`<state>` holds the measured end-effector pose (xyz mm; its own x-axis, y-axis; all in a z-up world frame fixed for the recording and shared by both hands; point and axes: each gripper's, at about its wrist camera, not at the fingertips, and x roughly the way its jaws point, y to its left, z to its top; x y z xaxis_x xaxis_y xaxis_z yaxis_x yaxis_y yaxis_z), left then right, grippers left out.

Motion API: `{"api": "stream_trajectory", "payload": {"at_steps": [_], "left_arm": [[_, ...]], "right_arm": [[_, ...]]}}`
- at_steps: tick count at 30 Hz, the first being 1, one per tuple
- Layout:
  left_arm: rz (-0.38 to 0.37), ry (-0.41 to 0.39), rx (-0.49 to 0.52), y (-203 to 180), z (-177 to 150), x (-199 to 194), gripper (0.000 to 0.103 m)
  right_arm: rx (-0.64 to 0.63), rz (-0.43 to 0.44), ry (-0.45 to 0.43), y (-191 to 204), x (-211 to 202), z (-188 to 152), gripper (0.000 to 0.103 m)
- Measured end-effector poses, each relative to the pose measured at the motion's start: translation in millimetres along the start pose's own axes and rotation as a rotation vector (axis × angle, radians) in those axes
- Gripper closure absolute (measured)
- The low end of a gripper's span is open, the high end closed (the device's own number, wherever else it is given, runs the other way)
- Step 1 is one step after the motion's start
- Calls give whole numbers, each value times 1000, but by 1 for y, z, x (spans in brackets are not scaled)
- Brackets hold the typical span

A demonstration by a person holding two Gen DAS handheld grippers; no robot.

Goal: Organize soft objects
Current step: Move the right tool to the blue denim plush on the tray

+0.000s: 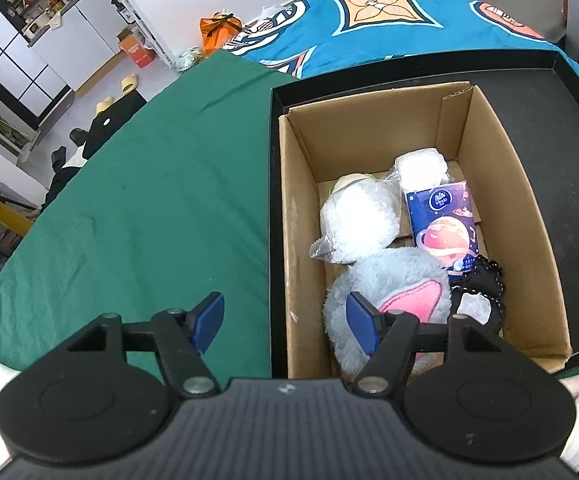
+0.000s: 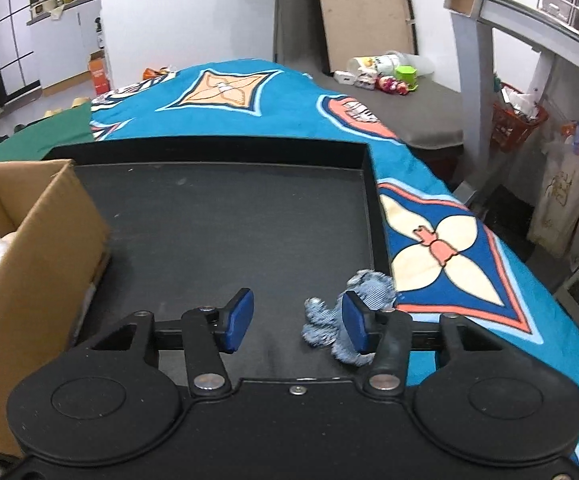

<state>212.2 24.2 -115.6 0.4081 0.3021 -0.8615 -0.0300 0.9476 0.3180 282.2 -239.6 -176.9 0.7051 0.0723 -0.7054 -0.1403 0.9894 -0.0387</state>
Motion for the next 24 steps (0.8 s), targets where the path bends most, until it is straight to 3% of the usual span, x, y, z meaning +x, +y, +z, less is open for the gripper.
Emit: {"api": "stream_trajectory", "payload": {"at_steps": [6,16,20,22,23,24], "left_arm": [[16,8,5,-1,4,1,37],[29,14,3,-2,8,0,37],[32,13,9,-3,6,-2,37],[34,14,6,-3,6,-2,37],[34,13,5,-3,5,-3,37],[34,13,4,-2,5,-3,37]], "right_arm": [[9,-22,14,-8,7,1,55],[68,81,163,-8,27,-13,54],[57,88,160,-5,26,-16,56],[46,85,149,-5,25,-17,74],[38,75,142,-4,24,-17,91],[48,76,141,-6,24,-17,100]]}}
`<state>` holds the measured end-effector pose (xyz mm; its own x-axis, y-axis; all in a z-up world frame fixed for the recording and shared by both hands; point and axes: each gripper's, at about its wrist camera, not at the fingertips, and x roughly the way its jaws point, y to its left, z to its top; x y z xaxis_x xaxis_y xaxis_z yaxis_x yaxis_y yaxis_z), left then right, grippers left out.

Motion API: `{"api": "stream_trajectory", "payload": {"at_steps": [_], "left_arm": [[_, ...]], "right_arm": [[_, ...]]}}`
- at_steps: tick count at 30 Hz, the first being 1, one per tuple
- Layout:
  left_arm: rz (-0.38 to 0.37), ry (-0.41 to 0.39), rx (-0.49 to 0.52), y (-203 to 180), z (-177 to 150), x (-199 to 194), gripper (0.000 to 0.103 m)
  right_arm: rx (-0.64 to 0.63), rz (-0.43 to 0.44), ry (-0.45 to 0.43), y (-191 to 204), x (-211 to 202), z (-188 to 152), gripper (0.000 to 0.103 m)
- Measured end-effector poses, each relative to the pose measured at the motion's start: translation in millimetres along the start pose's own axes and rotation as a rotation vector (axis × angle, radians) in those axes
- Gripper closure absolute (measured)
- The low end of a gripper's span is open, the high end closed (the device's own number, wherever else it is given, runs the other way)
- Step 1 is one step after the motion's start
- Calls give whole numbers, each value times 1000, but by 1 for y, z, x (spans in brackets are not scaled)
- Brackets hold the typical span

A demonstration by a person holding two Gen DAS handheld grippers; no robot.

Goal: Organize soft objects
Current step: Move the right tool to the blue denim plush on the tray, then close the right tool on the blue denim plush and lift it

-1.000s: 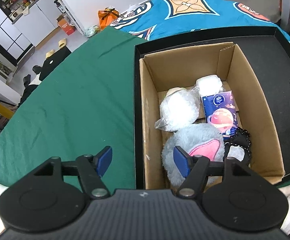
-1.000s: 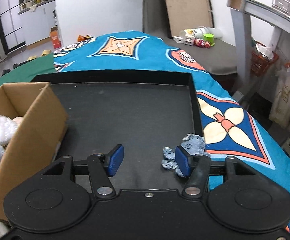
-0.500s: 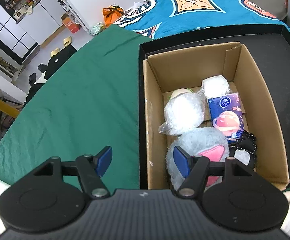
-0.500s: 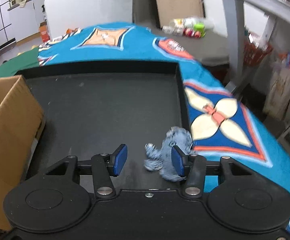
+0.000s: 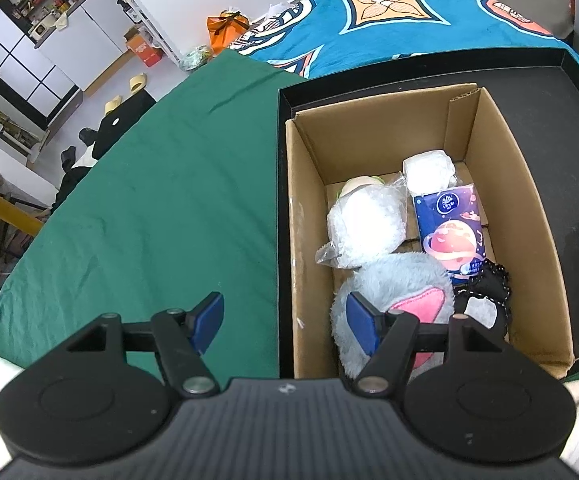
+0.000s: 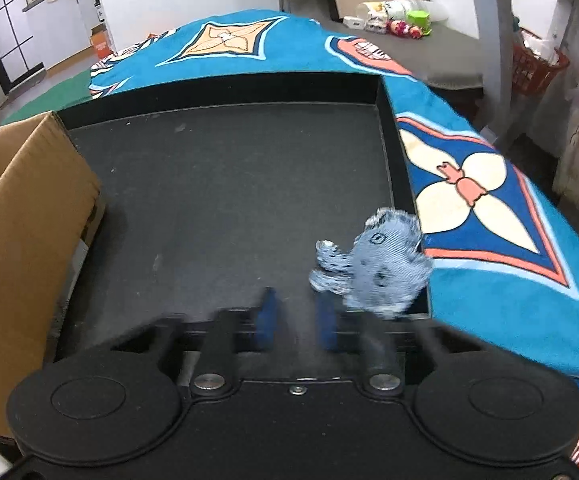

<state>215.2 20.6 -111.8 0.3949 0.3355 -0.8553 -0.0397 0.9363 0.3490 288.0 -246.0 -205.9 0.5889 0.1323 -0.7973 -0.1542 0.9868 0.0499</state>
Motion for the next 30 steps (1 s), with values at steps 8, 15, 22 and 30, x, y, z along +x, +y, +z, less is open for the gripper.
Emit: {"api": "stream_trajectory", "payload": {"at_steps": [8,15,22,30], "left_arm": [[2,-1,-2,3,-4,-1,37],[0,-3,-3,6,-5,-1,37],[-1,-4,-2,9,-5,0,37],[-3,-5,0,6,-3,1,37]], "right_arm": [[7,17,-84,-1,-20,2,103],[-26,-32,-94,4,-20,3,91],[-75,-116,-120,8,-12,10,56],[-89,-175,-116,7,-2,9,56]]}}
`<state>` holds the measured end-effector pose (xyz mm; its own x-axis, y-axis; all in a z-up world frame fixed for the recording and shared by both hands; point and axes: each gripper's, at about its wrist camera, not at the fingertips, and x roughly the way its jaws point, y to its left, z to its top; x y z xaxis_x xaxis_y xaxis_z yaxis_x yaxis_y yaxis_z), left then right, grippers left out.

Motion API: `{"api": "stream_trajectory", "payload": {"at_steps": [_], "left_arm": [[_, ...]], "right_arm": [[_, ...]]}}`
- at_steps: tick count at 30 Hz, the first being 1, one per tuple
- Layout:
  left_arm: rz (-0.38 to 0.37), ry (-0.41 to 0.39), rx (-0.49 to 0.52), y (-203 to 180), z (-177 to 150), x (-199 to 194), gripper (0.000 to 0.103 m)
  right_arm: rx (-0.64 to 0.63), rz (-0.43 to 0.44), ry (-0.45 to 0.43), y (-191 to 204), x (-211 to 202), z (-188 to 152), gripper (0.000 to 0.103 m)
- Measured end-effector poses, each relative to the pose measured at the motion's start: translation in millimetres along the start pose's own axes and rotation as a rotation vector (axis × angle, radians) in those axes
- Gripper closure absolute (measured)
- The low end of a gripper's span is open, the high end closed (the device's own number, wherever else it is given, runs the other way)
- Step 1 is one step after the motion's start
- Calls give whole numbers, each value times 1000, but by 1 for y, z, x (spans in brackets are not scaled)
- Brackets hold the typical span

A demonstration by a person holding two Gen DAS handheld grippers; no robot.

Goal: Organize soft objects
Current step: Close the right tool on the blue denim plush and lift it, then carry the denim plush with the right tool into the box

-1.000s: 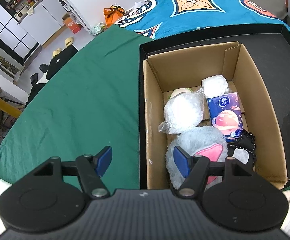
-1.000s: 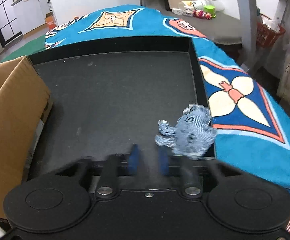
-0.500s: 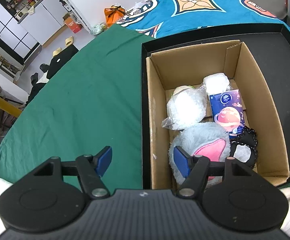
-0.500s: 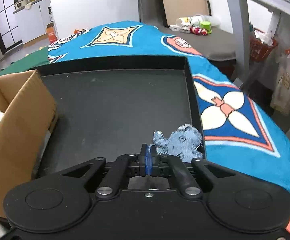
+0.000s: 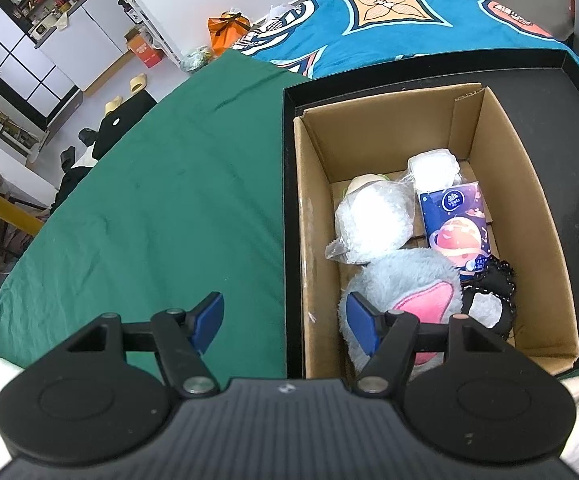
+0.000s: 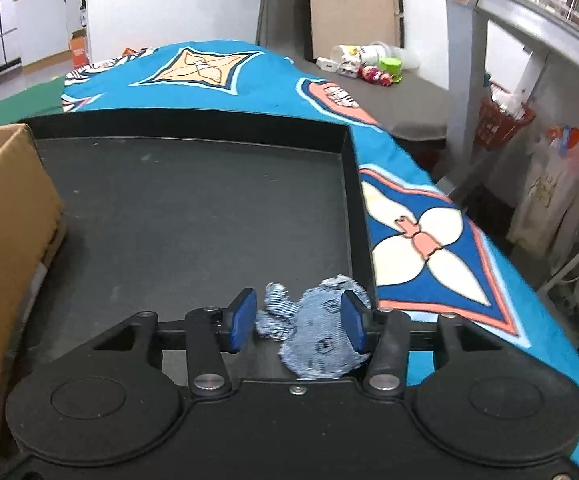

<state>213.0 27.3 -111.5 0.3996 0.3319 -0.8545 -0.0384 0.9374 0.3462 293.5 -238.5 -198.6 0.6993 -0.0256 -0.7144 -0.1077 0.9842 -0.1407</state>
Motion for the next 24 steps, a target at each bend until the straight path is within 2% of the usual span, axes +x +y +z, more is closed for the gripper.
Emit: {"api": "stream_trajectory", "payload": {"at_steps": [4,9,10,12,15,24], "left_arm": [[0,3,0,-1,1,1,37],[4,6,7,-4,1,2,37],[3,6,6,-4,1,1,37],[4,7,7,-4,0,1,37],[6,6,9,-5,-1,0,37],[5,-4,9,-5,-4,-6,37]], "right_arm": [[4,-18,16,-4,3,-1,56],[31,10,68,-6,12,-5,56],[30,13,69,-6,11,-5,58],[38,33,75,-8,10,-6,67],[28,39,76,-9,8,-8,72],[31,77,51,-11,-8,-5,76]]}}
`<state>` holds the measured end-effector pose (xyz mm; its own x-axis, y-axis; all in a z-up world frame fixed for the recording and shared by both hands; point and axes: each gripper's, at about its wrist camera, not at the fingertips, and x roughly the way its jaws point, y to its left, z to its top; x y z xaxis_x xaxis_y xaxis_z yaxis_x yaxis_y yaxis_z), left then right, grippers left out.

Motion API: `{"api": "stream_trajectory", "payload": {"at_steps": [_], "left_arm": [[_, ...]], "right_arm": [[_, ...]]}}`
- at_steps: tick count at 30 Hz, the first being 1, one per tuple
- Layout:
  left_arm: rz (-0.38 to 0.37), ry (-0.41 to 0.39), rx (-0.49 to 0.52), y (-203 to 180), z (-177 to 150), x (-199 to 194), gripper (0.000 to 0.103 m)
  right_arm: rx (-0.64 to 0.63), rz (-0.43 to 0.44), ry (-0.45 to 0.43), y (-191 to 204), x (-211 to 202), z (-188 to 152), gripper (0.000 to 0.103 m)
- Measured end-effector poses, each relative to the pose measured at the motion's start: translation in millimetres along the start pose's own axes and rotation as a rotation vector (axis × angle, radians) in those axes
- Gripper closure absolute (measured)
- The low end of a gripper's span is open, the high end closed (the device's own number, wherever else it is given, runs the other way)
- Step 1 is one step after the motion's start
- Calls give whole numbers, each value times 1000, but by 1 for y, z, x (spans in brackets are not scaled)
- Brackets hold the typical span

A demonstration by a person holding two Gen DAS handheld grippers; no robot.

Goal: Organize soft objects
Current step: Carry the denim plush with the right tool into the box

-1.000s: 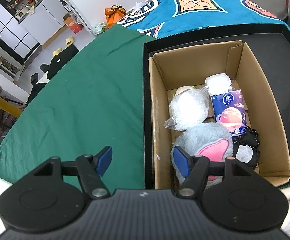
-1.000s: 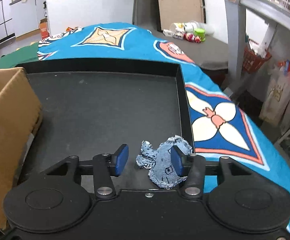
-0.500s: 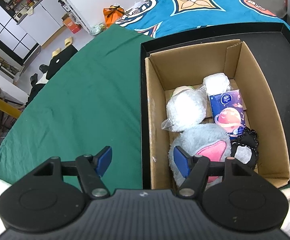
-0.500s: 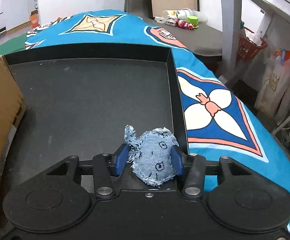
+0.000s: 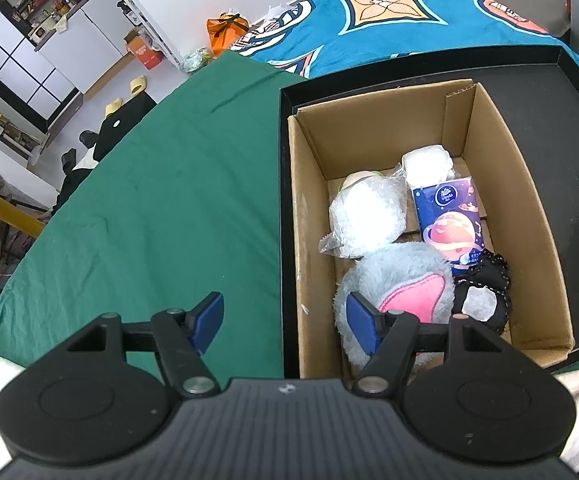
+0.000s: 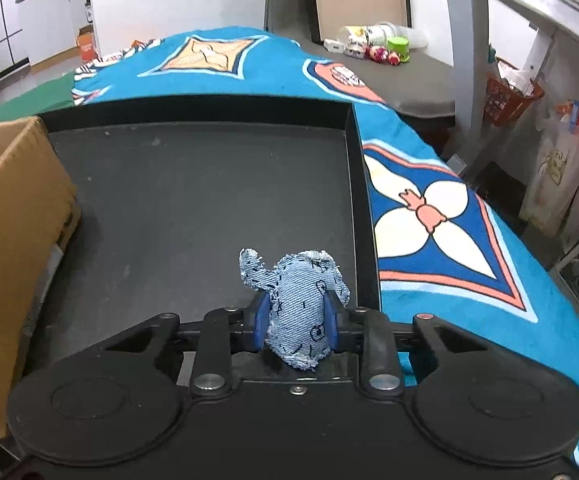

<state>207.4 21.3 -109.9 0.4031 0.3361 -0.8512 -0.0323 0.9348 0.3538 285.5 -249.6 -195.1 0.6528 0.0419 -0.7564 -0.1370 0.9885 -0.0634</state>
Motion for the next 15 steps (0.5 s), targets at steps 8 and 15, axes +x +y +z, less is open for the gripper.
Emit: {"api": "stream_trajectory", "payload": {"at_steps": [8,15], "left_arm": [[2,-15,-13,6,-5,-5,37],[-13,-26,-34,14,-11,-6,37]], "right_arm": [[25,59,-63,2,-28,9,76],[16,119,-99,10,-50,17,76]]}}
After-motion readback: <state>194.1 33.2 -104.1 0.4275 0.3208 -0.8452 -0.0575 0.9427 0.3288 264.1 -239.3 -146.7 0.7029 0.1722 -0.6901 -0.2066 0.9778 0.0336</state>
